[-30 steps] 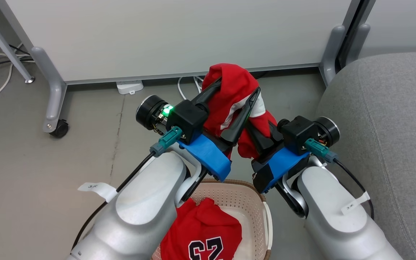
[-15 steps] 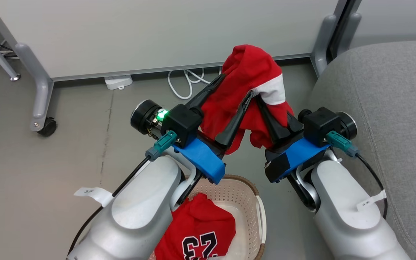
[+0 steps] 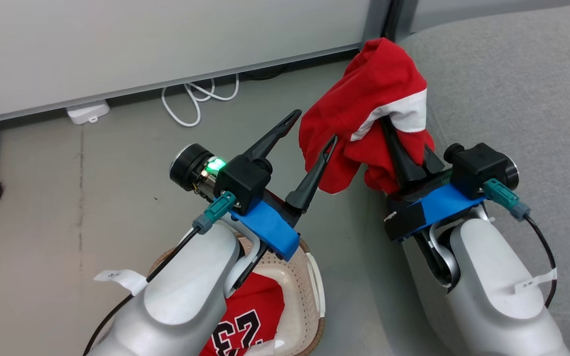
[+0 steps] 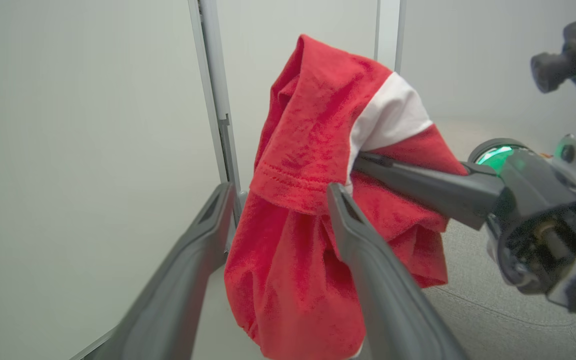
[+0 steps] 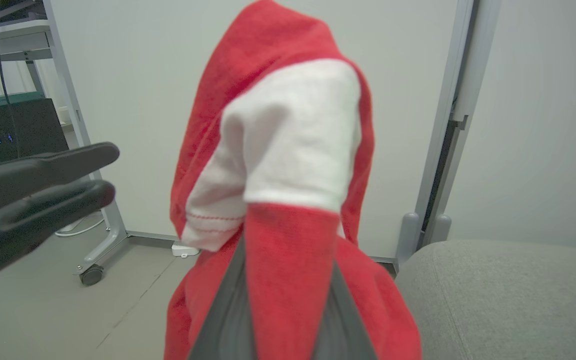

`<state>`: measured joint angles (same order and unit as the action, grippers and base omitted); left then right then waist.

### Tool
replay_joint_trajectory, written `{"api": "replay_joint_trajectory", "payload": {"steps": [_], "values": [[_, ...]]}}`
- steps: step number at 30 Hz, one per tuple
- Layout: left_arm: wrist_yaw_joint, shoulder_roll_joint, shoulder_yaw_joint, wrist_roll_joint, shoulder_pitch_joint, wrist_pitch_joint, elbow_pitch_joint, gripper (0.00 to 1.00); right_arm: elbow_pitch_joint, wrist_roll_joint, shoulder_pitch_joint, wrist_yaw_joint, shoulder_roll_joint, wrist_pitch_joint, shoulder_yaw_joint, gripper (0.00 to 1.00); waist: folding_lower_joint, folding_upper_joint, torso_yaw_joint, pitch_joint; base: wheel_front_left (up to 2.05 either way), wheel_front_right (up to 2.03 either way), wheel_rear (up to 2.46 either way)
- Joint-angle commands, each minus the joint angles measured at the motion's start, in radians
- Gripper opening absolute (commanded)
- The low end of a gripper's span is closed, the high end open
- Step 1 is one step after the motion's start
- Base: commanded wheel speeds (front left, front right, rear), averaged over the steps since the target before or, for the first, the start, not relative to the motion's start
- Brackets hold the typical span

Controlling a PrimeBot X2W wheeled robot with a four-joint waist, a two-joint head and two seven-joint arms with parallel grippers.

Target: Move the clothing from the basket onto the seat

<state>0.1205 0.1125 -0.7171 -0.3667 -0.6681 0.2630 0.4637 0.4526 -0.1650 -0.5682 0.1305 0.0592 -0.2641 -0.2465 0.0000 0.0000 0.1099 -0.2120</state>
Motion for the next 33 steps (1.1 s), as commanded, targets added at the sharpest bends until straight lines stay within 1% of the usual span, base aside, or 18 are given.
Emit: {"api": "replay_joint_trajectory", "payload": {"steps": [1, 9, 20, 27, 33], "values": [[-0.006, 0.007, 0.003, 0.007, 0.013, 0.003, -0.004, 1.00, -0.011, 0.004, 0.013, 0.001, 0.003, -0.001, 0.010, 0.00, 0.0000, 0.0000, 0.037, -0.018, 0.00, 0.00, 0.00], [-0.001, 0.017, -0.016, 0.025, 0.031, 0.003, -0.016, 1.00, -0.083, 0.011, 0.067, 0.001, 0.005, -0.001, 0.089, 0.00, 0.0000, 0.0000, 0.123, -0.037, 0.00, 0.00, 0.00], [0.008, 0.008, -0.048, 0.031, 0.046, 0.003, -0.013, 1.00, -0.151, 0.028, 0.173, 0.001, 0.019, -0.001, 0.184, 0.00, 0.0000, 0.0000, 0.233, -0.039, 0.00, 0.00, 0.00], [0.010, 0.011, -0.056, 0.035, 0.024, 0.003, -0.010, 1.00, -0.194, 0.024, 0.230, 0.001, 0.005, -0.001, 0.217, 0.00, 0.0000, 0.0000, 0.293, -0.062, 0.00, 0.00, 0.00], [0.012, 0.008, -0.065, 0.034, 0.022, 0.003, -0.002, 1.00, -0.215, 0.022, 0.262, 0.001, -0.004, -0.001, 0.229, 0.00, 0.0000, 0.0000, 0.321, -0.067, 0.00, 0.00, 0.00]]}}
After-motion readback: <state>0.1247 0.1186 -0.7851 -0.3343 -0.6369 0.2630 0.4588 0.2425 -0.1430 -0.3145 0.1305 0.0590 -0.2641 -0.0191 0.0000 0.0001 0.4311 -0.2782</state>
